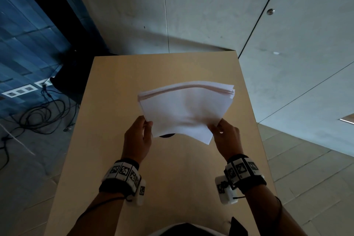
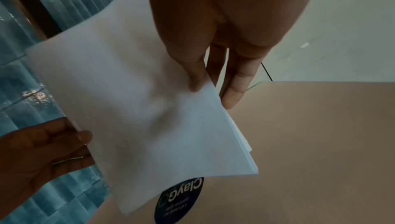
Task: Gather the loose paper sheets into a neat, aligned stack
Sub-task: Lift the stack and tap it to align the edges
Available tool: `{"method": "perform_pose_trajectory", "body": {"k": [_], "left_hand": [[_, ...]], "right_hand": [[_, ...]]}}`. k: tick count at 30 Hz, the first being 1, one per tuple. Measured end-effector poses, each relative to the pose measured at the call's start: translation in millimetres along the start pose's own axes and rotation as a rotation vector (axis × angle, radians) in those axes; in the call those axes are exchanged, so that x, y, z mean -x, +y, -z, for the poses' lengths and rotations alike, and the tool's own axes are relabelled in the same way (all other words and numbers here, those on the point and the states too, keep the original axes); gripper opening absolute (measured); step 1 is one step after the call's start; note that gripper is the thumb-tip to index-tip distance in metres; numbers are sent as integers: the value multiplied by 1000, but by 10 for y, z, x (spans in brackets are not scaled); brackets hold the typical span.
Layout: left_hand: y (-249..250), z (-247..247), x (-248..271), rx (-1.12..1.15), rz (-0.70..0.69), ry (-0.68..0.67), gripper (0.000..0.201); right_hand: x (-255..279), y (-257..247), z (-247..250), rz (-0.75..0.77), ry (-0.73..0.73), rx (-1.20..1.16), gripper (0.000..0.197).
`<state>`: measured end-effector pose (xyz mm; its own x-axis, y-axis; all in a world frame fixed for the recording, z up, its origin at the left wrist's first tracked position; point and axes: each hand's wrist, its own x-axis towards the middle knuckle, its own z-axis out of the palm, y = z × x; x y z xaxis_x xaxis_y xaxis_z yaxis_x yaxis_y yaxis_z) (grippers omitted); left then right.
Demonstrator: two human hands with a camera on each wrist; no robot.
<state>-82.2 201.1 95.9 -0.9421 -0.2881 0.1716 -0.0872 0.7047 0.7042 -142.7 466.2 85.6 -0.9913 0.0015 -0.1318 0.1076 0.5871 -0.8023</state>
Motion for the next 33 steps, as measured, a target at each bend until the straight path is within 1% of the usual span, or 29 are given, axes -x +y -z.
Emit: {"method": "perform_pose_trajectory", "body": {"k": [1,3,4,5,6,8,10,14,16,18,20,22,24,26,28,31,33], "left_hand": [[-15,-14,5,16,25,-21,6],[-64,-47,20,40,90,-71,16],[-75,-59,18,47,113,-83,18],[-74,-61,9,53,125,-88,15],[-68,-62,5,62,124,-88,9],[-43,-52,-5,62,97,-78,8],[-5,-17,-33,58,60,-48,5],[60,61,-57,77,-10,51,12],[71,62,-35,101,-9,50,13],[43,20,-6,128,37,0,12],[-3,-36,9,142,89,-61,19],[-23,-75,-2,126,95,-99,25],[-14,-81,-24,97,85,-92,26],[-12,-72,-34,83,84,-69,23],[-17,-62,-30,79,86,-64,20],[-38,-68,17,94,113,-105,26],[-18,-56,27,146,137,-115,31]], "right_hand": [[-2,6,0,-6,-27,-4,24],[-7,13,5,-18,-107,-19,31],[-17,9,13,-19,-132,-25,33],[-32,14,19,-19,-138,-27,32],[-44,12,24,-17,-129,-24,29],[-77,31,24,-5,-90,-10,20],[-94,30,35,10,-61,-4,17],[-73,-62,117,55,36,-83,12],[-51,-91,135,64,57,-95,13],[-34,-69,95,22,2,-52,21],[-34,-34,26,-68,-86,-4,27],[-32,-29,-12,-114,-120,90,24],[-37,-12,-45,-95,-116,147,24],[-42,-2,-44,-63,-90,136,23],[-40,7,-33,-79,-99,115,22],[-5,12,-9,-126,-212,63,34],[3,-18,42,-83,-210,-10,48]]}}
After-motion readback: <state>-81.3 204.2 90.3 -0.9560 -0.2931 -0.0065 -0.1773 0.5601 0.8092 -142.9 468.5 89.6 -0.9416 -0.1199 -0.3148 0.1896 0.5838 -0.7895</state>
